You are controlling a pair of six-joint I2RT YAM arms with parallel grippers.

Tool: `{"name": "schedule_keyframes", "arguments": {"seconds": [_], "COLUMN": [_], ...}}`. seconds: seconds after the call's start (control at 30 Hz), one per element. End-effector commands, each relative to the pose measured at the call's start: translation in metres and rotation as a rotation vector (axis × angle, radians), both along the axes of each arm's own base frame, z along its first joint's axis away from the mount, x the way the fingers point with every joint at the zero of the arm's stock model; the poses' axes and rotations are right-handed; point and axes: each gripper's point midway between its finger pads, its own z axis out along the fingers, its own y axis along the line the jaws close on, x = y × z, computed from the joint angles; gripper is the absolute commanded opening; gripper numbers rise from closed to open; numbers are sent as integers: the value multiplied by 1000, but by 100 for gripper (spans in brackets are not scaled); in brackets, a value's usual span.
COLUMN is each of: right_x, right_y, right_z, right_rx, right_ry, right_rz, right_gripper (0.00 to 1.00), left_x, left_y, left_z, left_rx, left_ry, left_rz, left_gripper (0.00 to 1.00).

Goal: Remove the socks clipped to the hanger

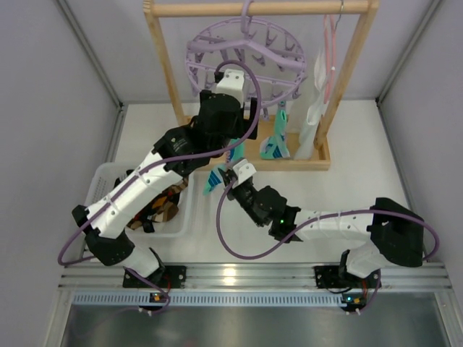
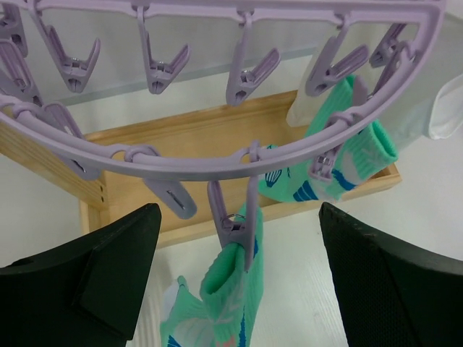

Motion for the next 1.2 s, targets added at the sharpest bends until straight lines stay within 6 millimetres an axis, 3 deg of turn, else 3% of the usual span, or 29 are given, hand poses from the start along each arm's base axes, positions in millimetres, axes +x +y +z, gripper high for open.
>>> {"name": "schedule_keyframes", "arguments": {"seconds": [0.0, 0.17, 0.27, 0.47, 0.7, 0.73, 0.87, 1.03, 1.17], "right_x": [-15, -18, -20, -23, -28, -29, -30, -31, -36], "right_y": [2, -1, 0, 1, 3, 2, -2, -19, -43], "right_z": [39, 40, 41, 40, 37, 37, 35, 25, 0], "right_rx": [134, 152, 155, 162, 160, 162, 162, 185, 205], "right_ry": [-44, -41, -40, -33, -35, -35, -31, -8, 37], "right_rz": [60, 75, 83, 107, 124, 124, 120, 89, 71], "right_gripper": [0, 0, 0, 0, 0, 0, 0, 0, 0], "left_x": [0, 12, 14, 21, 32, 33, 36, 39, 42], "left_y": [5, -1, -5, -7, -9, -10, -10, -8, -8], "left_z": [15, 3, 3, 4, -2, -3, -5, -5, -6], "left_rx": [-87, -121, -147, -158, -171, -171, -172, -166, -159], "left_ry": [-34, -13, -13, -17, -4, -2, -1, -4, -6], "left_rz": [-22, -66, -95, -101, -113, -112, -102, -90, -78], "left_gripper": [94, 89, 80, 75, 58, 48, 26, 16, 4]}}
